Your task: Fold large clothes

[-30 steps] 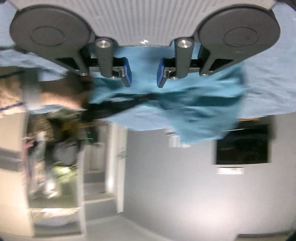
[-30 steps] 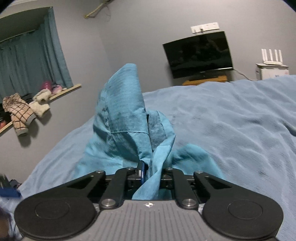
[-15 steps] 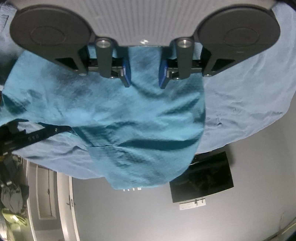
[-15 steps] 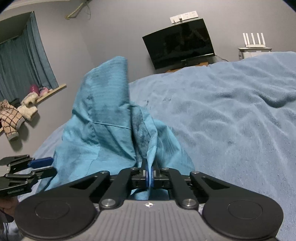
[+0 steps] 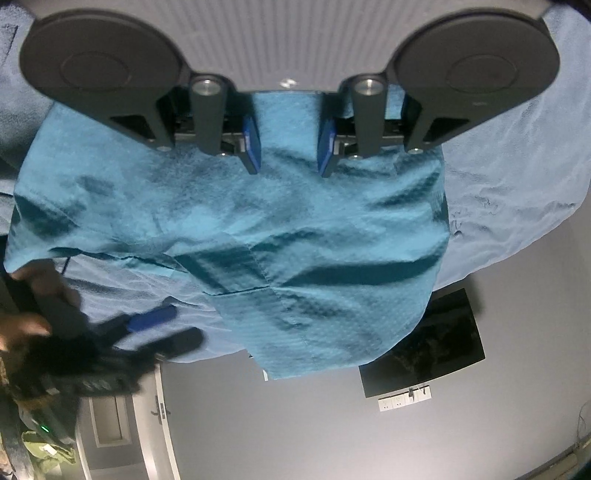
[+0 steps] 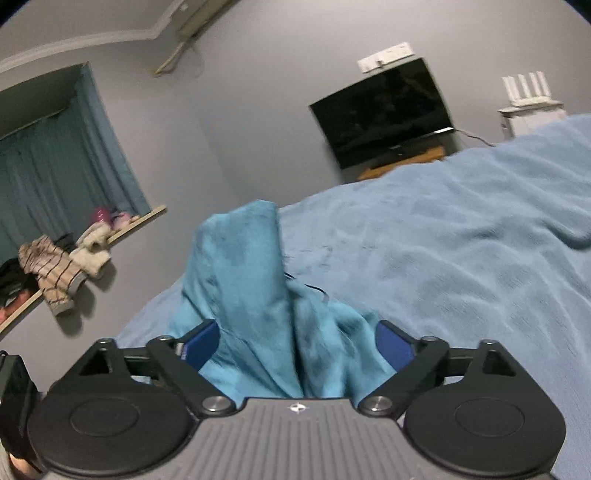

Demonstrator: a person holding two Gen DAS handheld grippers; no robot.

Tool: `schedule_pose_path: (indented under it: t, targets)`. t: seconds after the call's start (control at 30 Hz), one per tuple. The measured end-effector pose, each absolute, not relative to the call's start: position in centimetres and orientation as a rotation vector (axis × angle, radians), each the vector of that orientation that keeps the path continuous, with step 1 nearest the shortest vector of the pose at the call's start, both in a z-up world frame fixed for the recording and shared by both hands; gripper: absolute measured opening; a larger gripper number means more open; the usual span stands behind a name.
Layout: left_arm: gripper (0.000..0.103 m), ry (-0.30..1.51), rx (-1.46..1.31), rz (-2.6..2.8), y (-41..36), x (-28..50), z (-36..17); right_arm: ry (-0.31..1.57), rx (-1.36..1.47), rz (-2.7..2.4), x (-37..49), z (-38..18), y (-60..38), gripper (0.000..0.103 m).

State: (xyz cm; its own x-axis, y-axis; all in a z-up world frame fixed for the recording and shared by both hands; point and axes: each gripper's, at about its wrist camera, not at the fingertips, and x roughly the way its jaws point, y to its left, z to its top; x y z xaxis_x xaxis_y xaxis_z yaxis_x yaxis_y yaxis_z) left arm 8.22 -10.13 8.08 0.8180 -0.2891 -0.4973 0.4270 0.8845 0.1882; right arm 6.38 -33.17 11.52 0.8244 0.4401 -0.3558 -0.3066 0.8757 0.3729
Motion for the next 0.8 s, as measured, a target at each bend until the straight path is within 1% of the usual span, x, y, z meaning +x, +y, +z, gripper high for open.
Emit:
schedule_pose_path:
  t: [0.17,0.2,0.23,0.27,0.3,0.37,0.47,0.6,0.7,0.8]
  targets:
    - [0.030,0.484,0.304,-0.386,-10.3,8.2,8.0,0.505,0.199,0.447,10.7,12.6,-29.6,0.095]
    - [0.030,0.484,0.305,-0.387,-10.3,8.2,7.9,0.520,0.177,0.451,11.4,12.9,-28.6,0.092]
    - [0.030,0.485,0.306,-0.387,-10.4,8.2,7.8,0.538,0.153,0.454,11.9,12.9,-27.8,0.083]
    - [0.030,0.485,0.307,-0.387,-10.5,8.2,7.8,0.554,0.130,0.448,12.2,12.9,-27.2,0.048]
    - [0.030,0.490,0.306,-0.389,-10.6,8.3,7.7,0.564,0.107,0.444,12.5,12.8,-26.8,0.024]
    - [0.030,0.495,0.302,-0.403,-10.9,8.2,7.8,0.542,0.080,0.443,11.8,13.0,-26.4,0.015]
    - [0.030,0.493,0.293,-0.437,-11.4,7.9,8.3,0.472,0.142,0.454,10.0,14.2,-27.8,0.006]
    - [0.030,0.471,0.288,-0.496,-12.8,7.1,9.3,0.416,0.234,0.429,8.1,15.6,-31.0,0.005]
    - [0.030,0.498,0.317,-0.545,-14.6,6.8,8.7,0.441,0.278,0.370,7.7,13.9,-33.0,0.005]
    - [0.030,0.531,0.377,-0.585,-16.4,6.6,7.0,0.499,0.343,0.306,7.9,10.5,-35.0,0.005]
